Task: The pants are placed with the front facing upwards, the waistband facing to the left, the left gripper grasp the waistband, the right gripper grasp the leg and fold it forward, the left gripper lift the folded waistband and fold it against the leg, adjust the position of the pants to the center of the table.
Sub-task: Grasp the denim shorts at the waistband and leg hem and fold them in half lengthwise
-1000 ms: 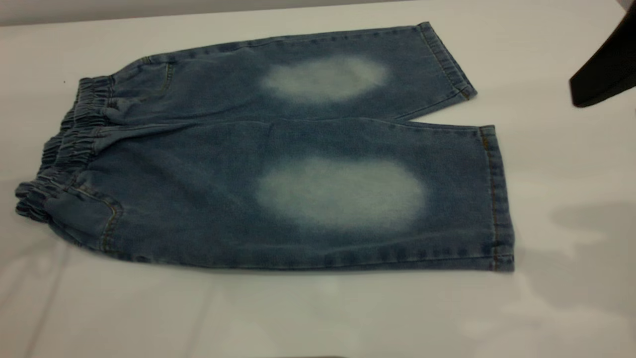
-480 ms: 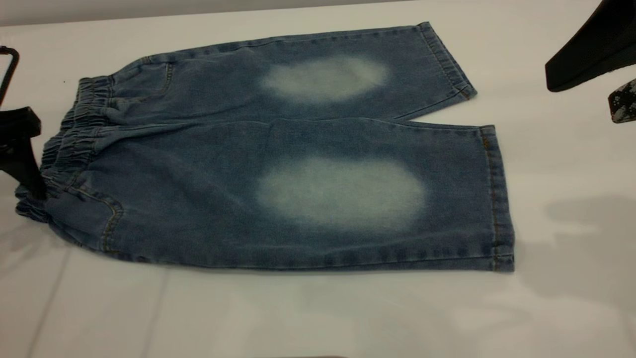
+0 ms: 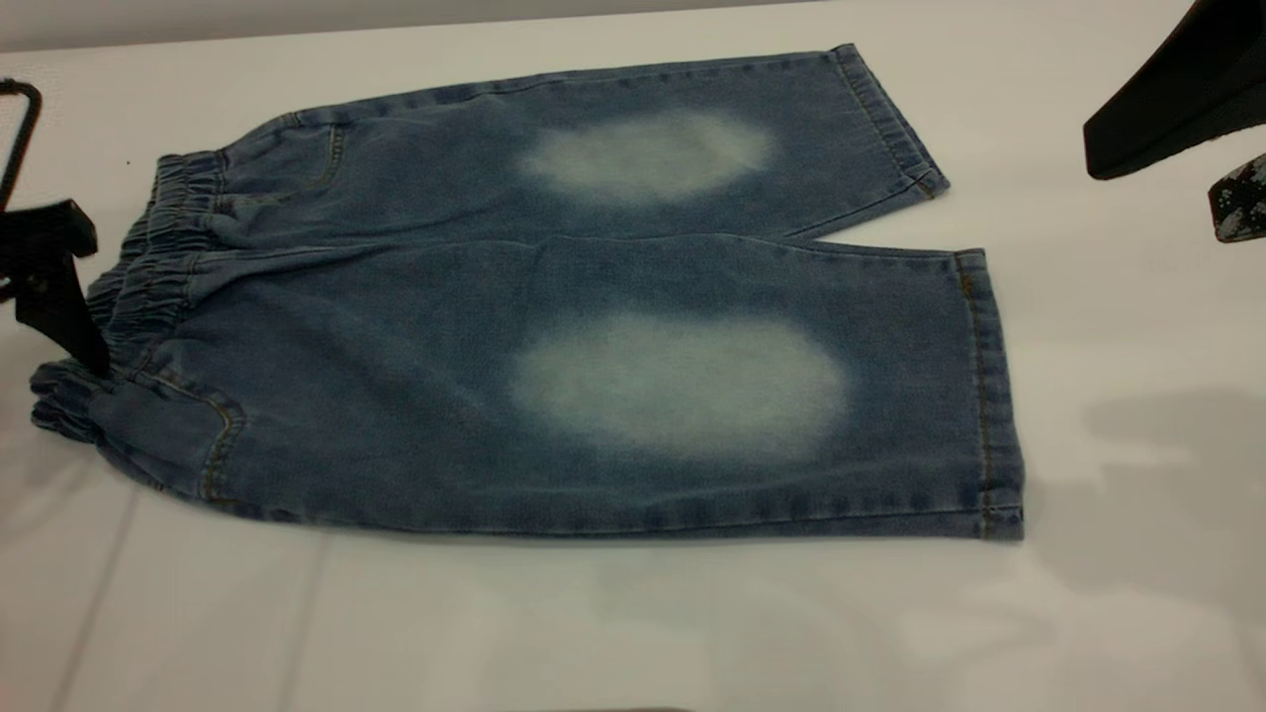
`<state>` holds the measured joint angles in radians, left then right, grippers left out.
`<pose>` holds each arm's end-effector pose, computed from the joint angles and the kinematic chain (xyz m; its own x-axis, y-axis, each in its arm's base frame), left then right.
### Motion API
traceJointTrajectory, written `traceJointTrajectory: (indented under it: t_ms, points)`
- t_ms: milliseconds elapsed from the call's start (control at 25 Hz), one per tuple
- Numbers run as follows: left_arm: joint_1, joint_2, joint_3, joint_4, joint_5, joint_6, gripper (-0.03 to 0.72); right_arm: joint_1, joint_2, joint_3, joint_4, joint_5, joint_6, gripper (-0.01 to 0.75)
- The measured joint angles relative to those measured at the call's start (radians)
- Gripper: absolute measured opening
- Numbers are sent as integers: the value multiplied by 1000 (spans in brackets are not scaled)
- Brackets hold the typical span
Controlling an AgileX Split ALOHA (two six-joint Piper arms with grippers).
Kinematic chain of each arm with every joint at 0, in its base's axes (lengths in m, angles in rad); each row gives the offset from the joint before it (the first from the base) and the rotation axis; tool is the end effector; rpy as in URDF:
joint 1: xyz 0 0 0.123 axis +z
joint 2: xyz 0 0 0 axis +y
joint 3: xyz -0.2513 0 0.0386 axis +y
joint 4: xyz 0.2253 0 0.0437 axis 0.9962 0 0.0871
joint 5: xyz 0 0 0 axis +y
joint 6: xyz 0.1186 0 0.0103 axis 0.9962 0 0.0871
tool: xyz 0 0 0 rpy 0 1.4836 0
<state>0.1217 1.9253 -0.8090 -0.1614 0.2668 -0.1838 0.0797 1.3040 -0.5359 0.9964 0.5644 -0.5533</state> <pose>0.2926 0.0307 0.0476 -0.8634 -0.4409 -0.2454 -0.4214 0.8975 -0.1299 0.2148 0.0708 0.1603 -0.8997 0.2471 -0.3598 0.0126 0.8387 0.5445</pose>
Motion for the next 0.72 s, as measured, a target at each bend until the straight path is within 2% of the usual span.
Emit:
traceJointTrajectory:
  t_ms: [280,440,560,720]
  points:
    - [0,63,-7,-10,-31,0,506,0,0,0,0,-1,-1,486]
    - [0,92,-26,-17,-24,0,451,0,0,0,0,-1,-1,486]
    - [0,105,-53,-24,5,3,383,0,0,0,0,-1,-1,486]
    - [-7,109,-78,-29,32,3,202,0,1,0,0,4,-1,486]
